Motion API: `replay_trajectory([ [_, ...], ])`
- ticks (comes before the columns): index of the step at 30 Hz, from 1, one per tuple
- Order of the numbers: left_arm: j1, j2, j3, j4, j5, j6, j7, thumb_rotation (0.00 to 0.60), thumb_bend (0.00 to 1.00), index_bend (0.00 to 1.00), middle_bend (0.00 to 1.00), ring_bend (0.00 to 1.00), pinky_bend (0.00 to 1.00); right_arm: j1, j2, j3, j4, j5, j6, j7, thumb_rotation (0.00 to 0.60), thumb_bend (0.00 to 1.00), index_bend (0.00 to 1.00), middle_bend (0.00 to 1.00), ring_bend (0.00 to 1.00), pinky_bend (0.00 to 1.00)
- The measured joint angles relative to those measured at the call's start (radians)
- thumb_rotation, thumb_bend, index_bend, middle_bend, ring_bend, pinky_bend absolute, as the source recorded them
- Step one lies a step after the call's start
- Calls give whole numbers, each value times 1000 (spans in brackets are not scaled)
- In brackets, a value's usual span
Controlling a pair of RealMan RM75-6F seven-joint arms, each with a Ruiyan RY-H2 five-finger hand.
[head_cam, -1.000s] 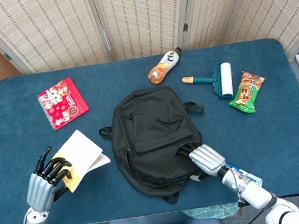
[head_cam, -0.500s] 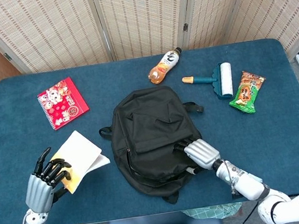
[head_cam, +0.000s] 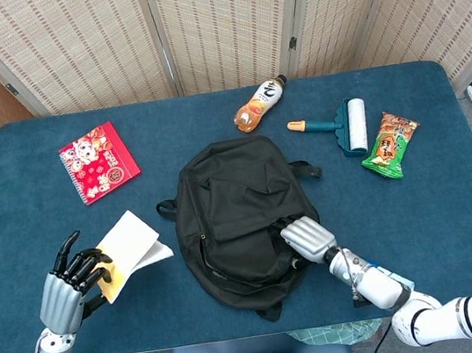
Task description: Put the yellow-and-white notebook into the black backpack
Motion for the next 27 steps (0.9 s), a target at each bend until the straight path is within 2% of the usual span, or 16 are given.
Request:
replay_trajectory([
  [6,1,-2,-6,2,-6,-1,-37,600,464,706,540,426,155,34,-22,38,16,72,2,-7,600,609,714,319,212,196],
  [11,-4,-7,-5,10,14,34,-55,600,465,706,552,438,164,77,-51,85,49,173,0,-13,600,612,716,323,222,196],
  [20,-49,-7,24,-21,123,96,-36,600,466,708,575,461,175,192,-163,196,157,395,30,-38,600,624,715,331,239,196],
  [27,-134,-16,46,-51,211,85,-9,600,464,709,577,462,179,310,-239,291,230,590,74,-79,600,629,715,331,243,196],
])
